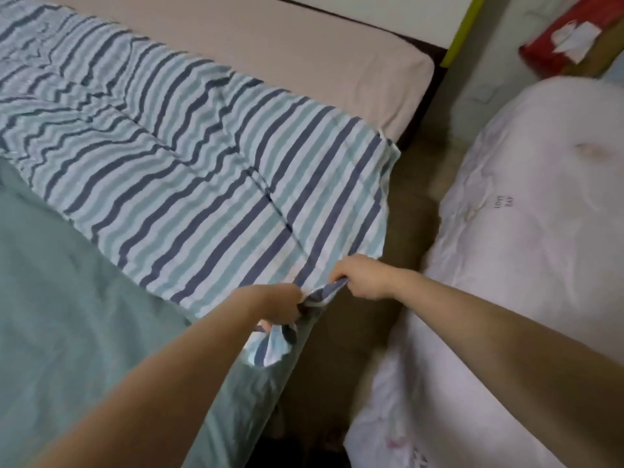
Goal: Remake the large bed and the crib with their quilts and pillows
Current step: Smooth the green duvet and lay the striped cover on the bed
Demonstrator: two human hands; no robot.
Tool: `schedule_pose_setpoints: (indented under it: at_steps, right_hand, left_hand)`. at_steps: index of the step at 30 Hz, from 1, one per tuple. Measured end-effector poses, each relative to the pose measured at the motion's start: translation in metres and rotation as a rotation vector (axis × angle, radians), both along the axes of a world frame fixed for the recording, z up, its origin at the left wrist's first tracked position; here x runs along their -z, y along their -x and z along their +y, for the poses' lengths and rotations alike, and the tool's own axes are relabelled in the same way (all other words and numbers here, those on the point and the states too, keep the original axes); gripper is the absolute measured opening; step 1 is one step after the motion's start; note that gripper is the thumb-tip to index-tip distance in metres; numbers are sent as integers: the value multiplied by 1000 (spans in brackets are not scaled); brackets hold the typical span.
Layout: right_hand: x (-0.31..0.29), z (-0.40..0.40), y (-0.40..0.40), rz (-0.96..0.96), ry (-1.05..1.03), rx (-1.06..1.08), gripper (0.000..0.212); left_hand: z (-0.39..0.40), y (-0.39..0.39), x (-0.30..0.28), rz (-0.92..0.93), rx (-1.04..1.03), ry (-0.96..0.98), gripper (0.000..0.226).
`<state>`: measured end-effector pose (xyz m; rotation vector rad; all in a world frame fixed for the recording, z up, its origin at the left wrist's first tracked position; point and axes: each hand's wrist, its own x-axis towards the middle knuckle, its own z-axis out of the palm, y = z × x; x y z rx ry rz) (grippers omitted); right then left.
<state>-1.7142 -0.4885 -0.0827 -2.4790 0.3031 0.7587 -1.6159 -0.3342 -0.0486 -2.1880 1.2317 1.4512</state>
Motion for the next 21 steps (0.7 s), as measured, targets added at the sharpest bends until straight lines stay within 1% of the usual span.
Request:
schedule_pose_setpoints:
  at_steps: [1, 2, 4, 5, 7, 8, 10, 12, 14, 17, 19, 21]
  right_hand:
    - [7, -6, 2, -53, -8, 80, 44]
    - [11, -12, 4, -145, -24, 207, 47]
    - [16, -30, 0, -326, -39, 539, 45]
    - [16, -37, -4, -364, -44, 681, 41]
    - [22, -57, -20, -376, -80, 919, 40]
    - [26, -64, -27, -375, -129, 1029, 41]
    - [34, -83, -46, -371, -264, 1255, 47]
    - [43, -103, -62, -369, -420, 1460, 57]
    - [48, -113, -66, -339, -551, 1562, 60]
    - [54, -142, -83, -298, -660, 1648, 67]
    - [58, -161, -94, -301, -709, 1687, 67]
    - [59, -181, -105, -324, -768, 1713, 62]
  left_hand:
    - [1, -8, 3, 15, -13, -17, 17]
    - [-2, -16, 6, 22, -31, -16, 20]
    - [-17, -31, 10, -65, -65, 103, 25]
    - [-25, -33, 10, -144, -96, 198, 25]
    - [-50, -35, 12, -298, -173, 398, 27]
    - [-59, -32, 13, -340, -193, 472, 33]
    - [-81, -30, 21, -372, -145, 577, 47]
    - [-99, -33, 28, -379, -100, 635, 56]
    - [-105, -35, 30, -384, -72, 631, 63]
    - [-128, -64, 39, -398, 11, 627, 68]
    - [-144, -86, 47, -410, 29, 642, 70]
    - [-163, -105, 55, -437, 39, 660, 72]
